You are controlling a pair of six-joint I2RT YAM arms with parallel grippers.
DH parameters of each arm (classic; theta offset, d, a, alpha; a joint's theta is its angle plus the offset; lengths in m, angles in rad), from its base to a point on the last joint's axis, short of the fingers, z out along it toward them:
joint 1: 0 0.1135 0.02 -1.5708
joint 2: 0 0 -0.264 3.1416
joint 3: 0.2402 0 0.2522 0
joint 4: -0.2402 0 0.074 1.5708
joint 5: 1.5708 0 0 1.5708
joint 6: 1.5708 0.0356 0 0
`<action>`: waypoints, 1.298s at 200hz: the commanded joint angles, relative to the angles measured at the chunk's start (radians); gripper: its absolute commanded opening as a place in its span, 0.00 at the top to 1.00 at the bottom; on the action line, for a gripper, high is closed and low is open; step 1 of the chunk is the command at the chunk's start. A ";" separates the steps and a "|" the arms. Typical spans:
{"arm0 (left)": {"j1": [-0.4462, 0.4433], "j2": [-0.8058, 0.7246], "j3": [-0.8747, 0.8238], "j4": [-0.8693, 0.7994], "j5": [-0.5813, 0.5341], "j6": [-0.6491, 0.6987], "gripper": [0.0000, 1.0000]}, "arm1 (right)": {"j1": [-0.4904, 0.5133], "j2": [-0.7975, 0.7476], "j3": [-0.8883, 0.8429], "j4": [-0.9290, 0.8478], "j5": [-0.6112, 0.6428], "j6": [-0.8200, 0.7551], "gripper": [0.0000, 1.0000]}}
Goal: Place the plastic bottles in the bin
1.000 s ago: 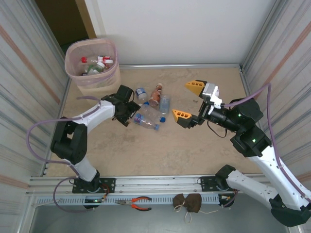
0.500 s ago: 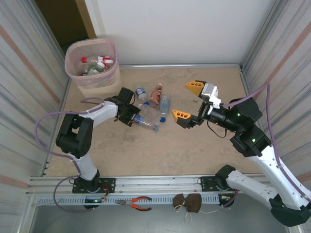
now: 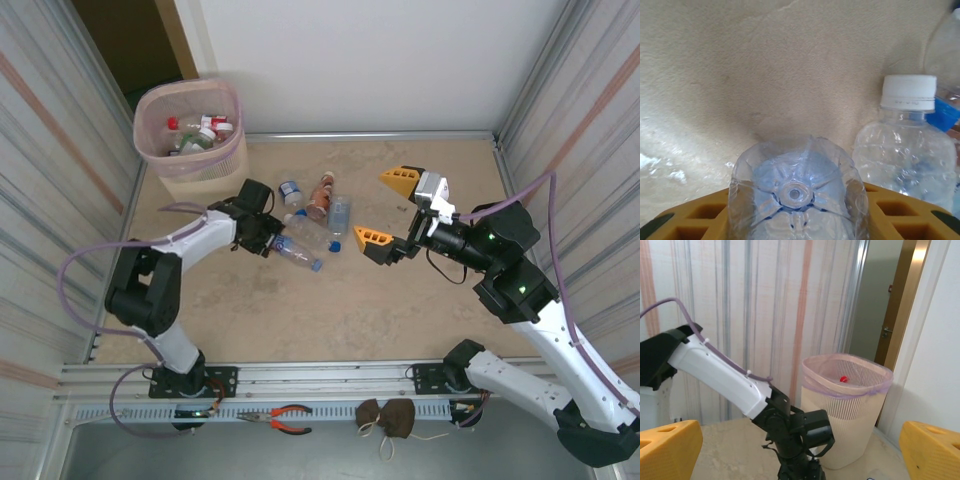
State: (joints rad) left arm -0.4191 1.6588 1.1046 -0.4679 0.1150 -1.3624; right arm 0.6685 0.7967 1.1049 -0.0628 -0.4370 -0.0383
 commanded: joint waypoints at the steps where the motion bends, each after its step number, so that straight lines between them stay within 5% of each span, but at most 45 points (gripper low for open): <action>1: -0.006 -0.107 0.001 -0.051 -0.066 0.048 0.53 | 0.011 -0.017 0.017 -0.002 0.017 -0.012 0.01; 73: -0.017 -0.356 0.017 0.052 -0.167 0.393 0.62 | 0.011 -0.007 0.016 0.011 0.016 -0.018 0.01; 136: 0.047 -0.514 0.099 0.233 -0.097 0.800 0.71 | 0.010 -0.004 0.020 0.009 0.015 -0.025 0.01; 189: 0.134 -0.415 0.403 0.184 0.052 1.181 0.70 | 0.011 -0.004 0.027 0.008 0.012 -0.024 0.01; 259: 0.334 -0.243 0.698 0.187 0.199 1.302 0.70 | 0.011 0.001 0.032 0.008 0.014 -0.024 0.01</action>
State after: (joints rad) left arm -0.1307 1.3739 1.7294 -0.2863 0.2447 -0.1505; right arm 0.6704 0.7979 1.1049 -0.0624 -0.4370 -0.0391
